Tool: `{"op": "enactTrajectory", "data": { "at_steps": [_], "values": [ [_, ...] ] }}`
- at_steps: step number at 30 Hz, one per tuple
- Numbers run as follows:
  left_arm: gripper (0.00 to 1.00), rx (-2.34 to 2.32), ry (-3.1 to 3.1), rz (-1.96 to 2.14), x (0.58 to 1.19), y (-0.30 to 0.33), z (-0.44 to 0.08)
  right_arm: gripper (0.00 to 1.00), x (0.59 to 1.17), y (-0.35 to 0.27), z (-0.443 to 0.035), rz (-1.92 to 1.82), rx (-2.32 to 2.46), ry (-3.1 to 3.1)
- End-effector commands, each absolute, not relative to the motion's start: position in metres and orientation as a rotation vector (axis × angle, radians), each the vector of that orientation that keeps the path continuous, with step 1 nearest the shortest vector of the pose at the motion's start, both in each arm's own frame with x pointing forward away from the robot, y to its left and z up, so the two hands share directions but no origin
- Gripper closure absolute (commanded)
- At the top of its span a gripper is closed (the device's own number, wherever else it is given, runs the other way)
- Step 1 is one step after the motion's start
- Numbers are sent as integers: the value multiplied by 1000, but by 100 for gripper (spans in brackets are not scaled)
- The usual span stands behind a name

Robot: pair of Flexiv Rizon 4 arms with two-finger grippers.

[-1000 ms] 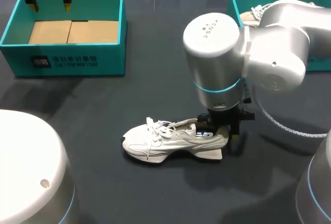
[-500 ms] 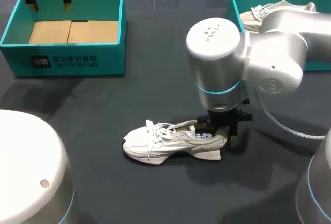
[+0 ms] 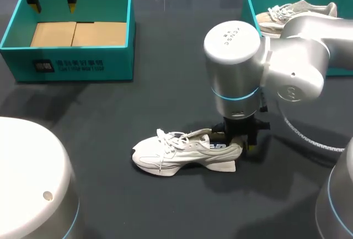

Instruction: Take the shoe out of the shoebox, open the shoe tongue, remove and reinsert the insole, then place the shoe into the shoebox

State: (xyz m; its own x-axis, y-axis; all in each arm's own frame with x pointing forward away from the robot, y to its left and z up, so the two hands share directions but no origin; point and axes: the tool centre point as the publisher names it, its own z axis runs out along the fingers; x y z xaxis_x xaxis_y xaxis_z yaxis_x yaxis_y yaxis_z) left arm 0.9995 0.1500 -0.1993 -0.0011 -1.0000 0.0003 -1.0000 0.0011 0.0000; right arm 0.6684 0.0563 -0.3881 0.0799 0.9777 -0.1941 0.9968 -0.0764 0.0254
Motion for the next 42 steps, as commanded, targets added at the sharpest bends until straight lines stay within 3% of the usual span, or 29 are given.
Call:
{"op": "enactTrajectory", "data": {
  "at_steps": [1,2,3,12,26,38,42],
  "values": [
    [0,2220,-2222,0,1000,150,-199,23,670,56,-388,-177,2193,2042],
    [0,2220,-2222,0,1000,150,-199,2,670,56,-386,-176,2193,2043],
    [0,2220,-2222,0,1000,150,-199,0,670,56,-383,-159,2184,2059],
    [0,2220,-2222,0,1000,150,-199,0,669,51,-342,-100,2124,2171],
    [0,2220,-2222,0,1000,150,-199,0,668,13,-273,320,1838,2628],
    [0,2220,-2222,0,1000,150,-199,0,668,13,-273,320,1838,2628],
    [0,2220,-2222,0,1000,150,-199,0,667,-3,-278,735,1713,2679]
  ]
}}
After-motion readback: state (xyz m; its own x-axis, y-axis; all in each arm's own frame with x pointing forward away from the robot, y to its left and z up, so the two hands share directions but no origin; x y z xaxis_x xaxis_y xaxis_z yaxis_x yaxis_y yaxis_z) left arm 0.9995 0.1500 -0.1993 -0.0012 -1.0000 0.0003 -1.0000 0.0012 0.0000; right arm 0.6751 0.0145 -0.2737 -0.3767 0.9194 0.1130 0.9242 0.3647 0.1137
